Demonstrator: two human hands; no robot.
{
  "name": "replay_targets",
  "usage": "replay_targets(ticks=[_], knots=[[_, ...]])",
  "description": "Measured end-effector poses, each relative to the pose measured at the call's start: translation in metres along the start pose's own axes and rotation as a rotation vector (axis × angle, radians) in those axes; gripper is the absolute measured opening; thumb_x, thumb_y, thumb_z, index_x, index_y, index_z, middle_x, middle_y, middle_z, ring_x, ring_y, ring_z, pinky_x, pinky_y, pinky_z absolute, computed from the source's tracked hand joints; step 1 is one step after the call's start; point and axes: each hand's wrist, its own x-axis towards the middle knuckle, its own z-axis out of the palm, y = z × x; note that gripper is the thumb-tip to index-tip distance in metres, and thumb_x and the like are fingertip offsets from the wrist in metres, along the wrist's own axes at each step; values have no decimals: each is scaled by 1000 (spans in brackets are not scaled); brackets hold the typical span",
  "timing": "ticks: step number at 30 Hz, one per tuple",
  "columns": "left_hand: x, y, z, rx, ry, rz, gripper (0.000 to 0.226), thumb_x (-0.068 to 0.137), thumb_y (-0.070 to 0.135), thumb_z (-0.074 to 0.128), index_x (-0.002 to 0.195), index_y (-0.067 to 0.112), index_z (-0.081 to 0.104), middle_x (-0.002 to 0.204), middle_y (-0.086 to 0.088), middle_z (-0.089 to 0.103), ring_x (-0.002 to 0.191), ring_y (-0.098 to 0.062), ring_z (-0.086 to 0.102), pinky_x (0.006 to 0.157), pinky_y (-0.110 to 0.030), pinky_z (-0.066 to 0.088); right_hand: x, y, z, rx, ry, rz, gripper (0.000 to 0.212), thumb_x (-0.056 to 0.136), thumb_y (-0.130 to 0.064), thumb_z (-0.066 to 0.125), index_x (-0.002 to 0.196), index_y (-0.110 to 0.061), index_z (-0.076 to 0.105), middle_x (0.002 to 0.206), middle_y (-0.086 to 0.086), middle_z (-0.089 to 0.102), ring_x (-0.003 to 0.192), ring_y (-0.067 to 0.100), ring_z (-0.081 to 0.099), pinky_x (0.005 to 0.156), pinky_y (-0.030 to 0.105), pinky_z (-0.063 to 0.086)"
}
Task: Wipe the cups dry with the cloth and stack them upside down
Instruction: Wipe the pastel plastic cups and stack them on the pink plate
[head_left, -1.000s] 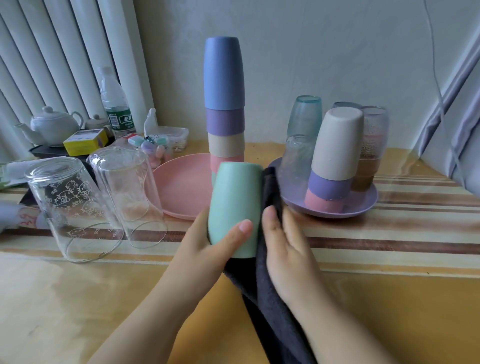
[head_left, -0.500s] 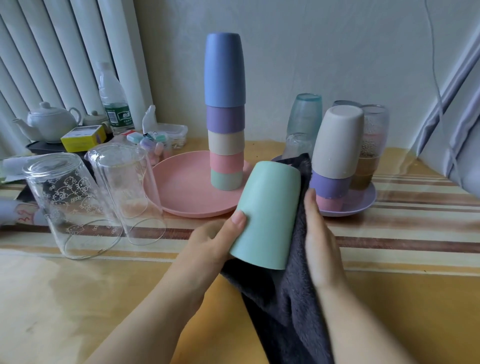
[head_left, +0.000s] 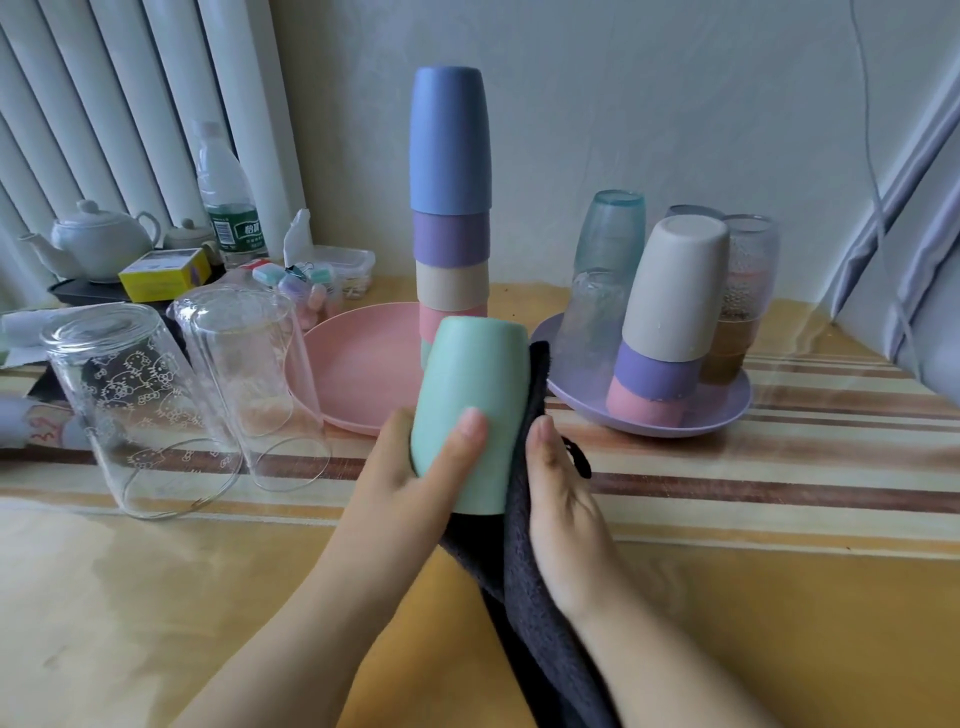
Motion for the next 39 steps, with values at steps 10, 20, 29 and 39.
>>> replay_targets(ticks=[10,20,29,39], knots=[[5,12,-8,-429,-171,-198,49,75,56,55,104,21,74,107,-6,74,95,-17,71,79,-35,60,3,-3,-10,-56,40,66,18,97,-34,33,93,-44,48,95,-39,48,78,-39,41,69,-12,28],[7,-6,-1,55,162,189,61,87,64,50,82,4,61,68,-13,62,59,-11,53,58,-26,40,3,-6,-19,-50,166,-22,33,95,-37,37,127,-42,41,115,-41,41,101,-34,37,77,-14,22],[-3,-5,4,140,-120,101,52,66,68,63,106,35,62,89,20,71,81,2,65,64,-10,44,6,1,-8,-97,152,-70,58,85,-47,29,141,-32,32,138,-29,35,119,-27,30,89,-10,20],[-1,-4,3,-337,-436,-50,61,59,76,71,112,45,69,126,8,66,121,-10,59,106,-36,42,4,-10,-25,110,134,97,72,72,-66,48,124,-17,56,109,-18,59,96,-16,52,83,3,37]])
